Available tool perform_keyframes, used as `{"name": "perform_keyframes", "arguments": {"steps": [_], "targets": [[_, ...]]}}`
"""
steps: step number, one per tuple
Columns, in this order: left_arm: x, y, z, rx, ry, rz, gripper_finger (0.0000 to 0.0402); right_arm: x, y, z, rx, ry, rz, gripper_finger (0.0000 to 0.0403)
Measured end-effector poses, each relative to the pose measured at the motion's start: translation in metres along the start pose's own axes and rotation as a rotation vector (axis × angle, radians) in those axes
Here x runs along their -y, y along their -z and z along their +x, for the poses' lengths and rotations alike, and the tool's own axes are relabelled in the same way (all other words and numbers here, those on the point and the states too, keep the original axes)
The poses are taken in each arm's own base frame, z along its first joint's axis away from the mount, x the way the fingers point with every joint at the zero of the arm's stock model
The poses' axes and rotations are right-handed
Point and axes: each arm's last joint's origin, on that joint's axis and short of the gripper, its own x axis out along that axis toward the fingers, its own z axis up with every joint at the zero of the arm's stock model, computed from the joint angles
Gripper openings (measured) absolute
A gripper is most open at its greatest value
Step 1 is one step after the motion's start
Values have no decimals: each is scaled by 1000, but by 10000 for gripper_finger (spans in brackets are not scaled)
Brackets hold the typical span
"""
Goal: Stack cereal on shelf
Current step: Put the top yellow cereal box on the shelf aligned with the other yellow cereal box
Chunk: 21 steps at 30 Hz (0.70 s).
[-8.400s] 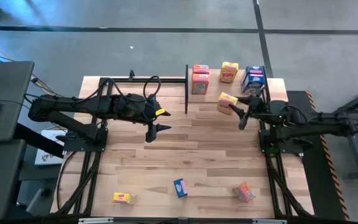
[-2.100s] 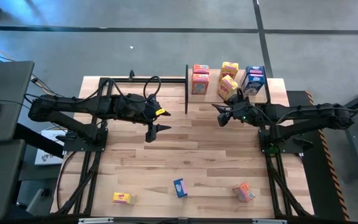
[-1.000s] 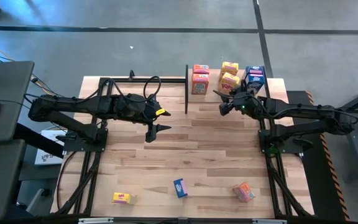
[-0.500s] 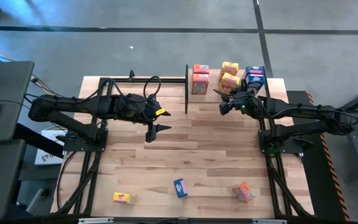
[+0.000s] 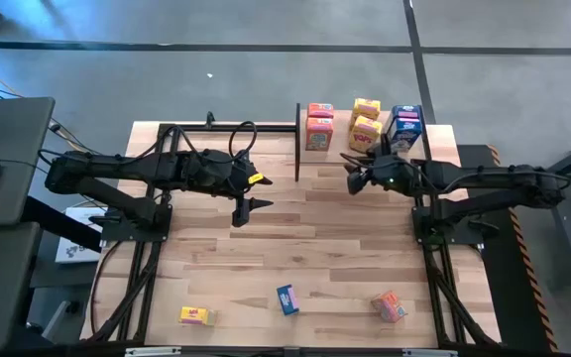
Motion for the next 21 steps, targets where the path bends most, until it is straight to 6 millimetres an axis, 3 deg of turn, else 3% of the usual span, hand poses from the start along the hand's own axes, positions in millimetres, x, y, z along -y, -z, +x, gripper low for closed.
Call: {"name": "perform_keyframes", "arguments": {"steps": [13, 21], "targets": [[0, 0, 0, 0, 0, 0, 246, -37, -63, -58, 70, -354, -118, 226], [0, 0, 0, 0, 0, 0, 246, -41, -81, -77, 118, -410, -156, 226]]}}
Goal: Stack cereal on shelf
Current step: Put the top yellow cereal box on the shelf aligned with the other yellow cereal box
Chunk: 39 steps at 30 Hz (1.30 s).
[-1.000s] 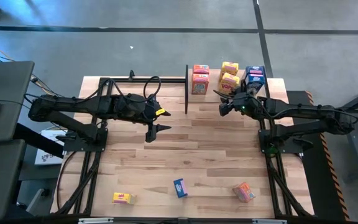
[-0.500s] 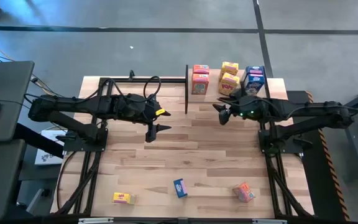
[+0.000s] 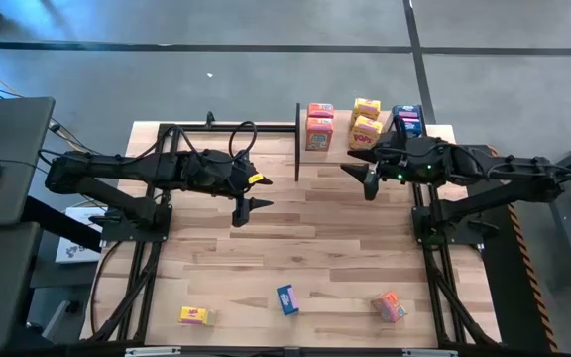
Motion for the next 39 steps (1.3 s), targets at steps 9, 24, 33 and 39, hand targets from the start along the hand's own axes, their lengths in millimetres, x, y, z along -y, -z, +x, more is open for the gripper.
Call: {"name": "perform_keyframes", "arguments": {"steps": [9, 24, 33, 39], "targets": [[0, 0, 0, 0, 0, 0, 246, 9, 17, -2, -158, 117, 47, 226], [0, 0, 0, 0, 0, 0, 246, 17, 47, 28, -300, 479, 115, 226], [0, 1, 0, -14, 0, 2, 246, 34, 60, 58, -392, 666, 110, 226], [0, 2, 0, -19, -1, 2, 246, 46, 63, 72, -426, 740, 109, 226]]}}
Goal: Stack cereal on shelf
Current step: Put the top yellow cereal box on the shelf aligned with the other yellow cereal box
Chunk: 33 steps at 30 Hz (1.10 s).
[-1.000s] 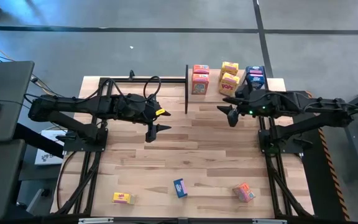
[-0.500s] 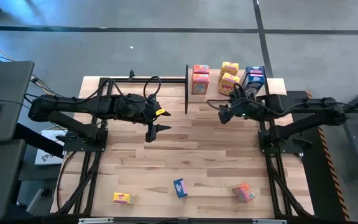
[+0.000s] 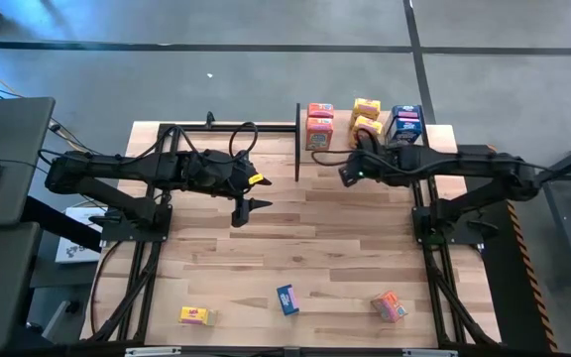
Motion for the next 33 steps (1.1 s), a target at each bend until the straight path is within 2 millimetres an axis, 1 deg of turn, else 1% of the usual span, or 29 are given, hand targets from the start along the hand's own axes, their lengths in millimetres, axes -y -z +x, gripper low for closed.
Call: {"name": "perform_keyframes", "arguments": {"steps": [6, 12, 25, 33], "targets": [[0, 0, 0, -1, 0, 0, 246, 3, -4, 12, -15, 56, -3, 226], [0, 0, 0, -3, 0, 0, 246, 7, -8, 19, -26, 87, 4, 226], [0, 0, 0, -5, 0, 0, 246, 17, -16, 27, -23, 126, 34, 226], [0, 1, 0, -6, 0, 0, 246, 16, -19, 27, 1, 119, 42, 226]]}}
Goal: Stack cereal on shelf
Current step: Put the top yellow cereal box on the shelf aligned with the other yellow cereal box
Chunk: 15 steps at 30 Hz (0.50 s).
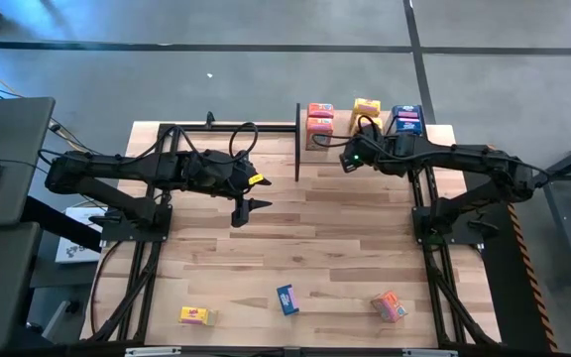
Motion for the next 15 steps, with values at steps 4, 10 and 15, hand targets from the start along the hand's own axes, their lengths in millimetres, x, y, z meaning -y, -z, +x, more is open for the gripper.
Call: {"name": "perform_keyframes", "arguments": {"steps": [4, 10, 15], "targets": [[0, 0, 0, -4, 0, 0, 246, 0, -1, 0, 13, 7, 4, 226], [0, 2, 0, -19, -1, 2, 246, 0, -2, 0, 34, 19, 10, 226], [0, 2, 0, -19, -1, 2, 246, 1, -2, 1, 33, 22, 8, 226]]}}
